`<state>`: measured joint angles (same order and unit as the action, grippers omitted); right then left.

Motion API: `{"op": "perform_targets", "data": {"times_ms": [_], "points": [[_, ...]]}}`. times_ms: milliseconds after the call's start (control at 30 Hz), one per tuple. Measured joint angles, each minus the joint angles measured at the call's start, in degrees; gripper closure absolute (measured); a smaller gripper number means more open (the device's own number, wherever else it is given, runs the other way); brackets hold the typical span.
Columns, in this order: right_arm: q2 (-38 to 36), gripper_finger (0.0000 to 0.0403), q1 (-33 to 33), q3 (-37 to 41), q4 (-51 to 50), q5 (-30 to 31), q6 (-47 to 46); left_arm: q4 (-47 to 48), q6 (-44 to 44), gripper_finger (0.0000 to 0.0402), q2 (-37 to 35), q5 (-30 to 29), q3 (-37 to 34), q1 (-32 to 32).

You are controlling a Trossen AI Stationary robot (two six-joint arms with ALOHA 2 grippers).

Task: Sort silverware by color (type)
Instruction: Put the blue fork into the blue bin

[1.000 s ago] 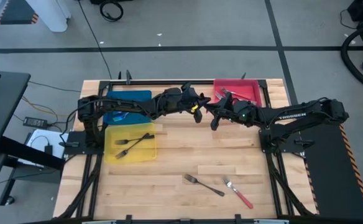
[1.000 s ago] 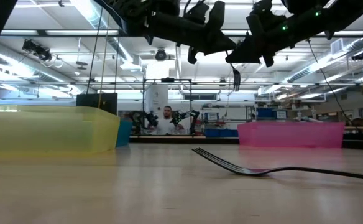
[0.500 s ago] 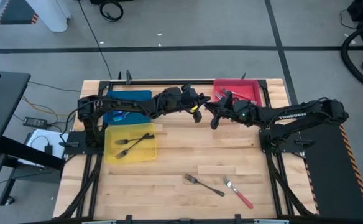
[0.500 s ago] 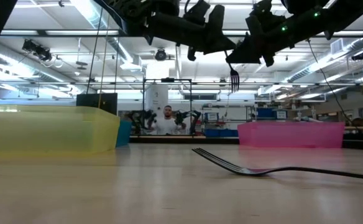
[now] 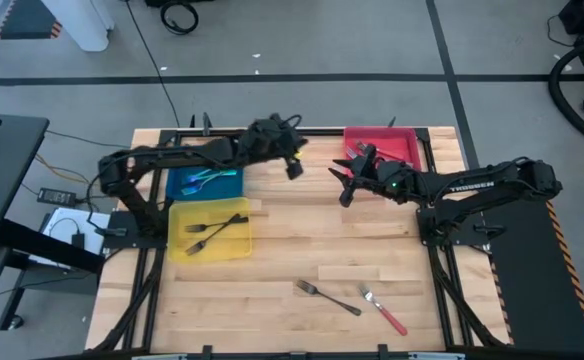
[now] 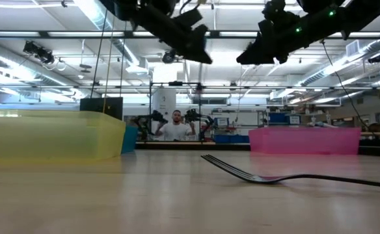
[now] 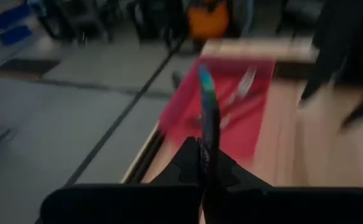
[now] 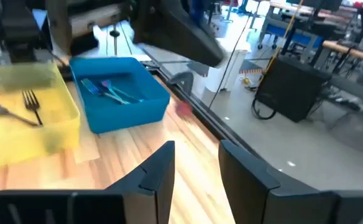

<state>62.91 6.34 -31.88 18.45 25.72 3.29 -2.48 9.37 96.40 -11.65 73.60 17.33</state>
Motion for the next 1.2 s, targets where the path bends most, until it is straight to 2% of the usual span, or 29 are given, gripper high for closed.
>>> {"op": "perform_targets", "data": {"times_ms": [267,500,600,800,1033,1200], "points": [[-0.1,0.0270,3.3,0.0,-1.9,0.1,5.3,23.3,-0.6,0.0401,-7.8,-6.5,0.0,5.2],[-0.1,0.0269,7.5,0.0,-10.7,0.2,5.9,41.2,-3.2,0.0401,-8.3,-7.3,0.0,10.8],[-0.1,0.0270,9.0,0.0,-10.3,1.5,7.4,46.7,-4.9,0.0401,-8.0,-8.0,0.0,12.4],[-0.1,0.0269,11.9,0.0,-11.2,9.3,8.5,55.5,-3.9,0.0401,-8.0,-7.8,0.0,14.4],[-0.1,0.0270,15.4,0.0,-11.3,9.8,8.6,58.8,-3.3,0.0401,-8.0,-7.8,-0.3,18.5],[-0.1,0.0269,18.0,0.0,-10.7,9.8,12.0,55.0,-1.1,0.0401,-7.9,-7.9,-4.9,22.0]]}}
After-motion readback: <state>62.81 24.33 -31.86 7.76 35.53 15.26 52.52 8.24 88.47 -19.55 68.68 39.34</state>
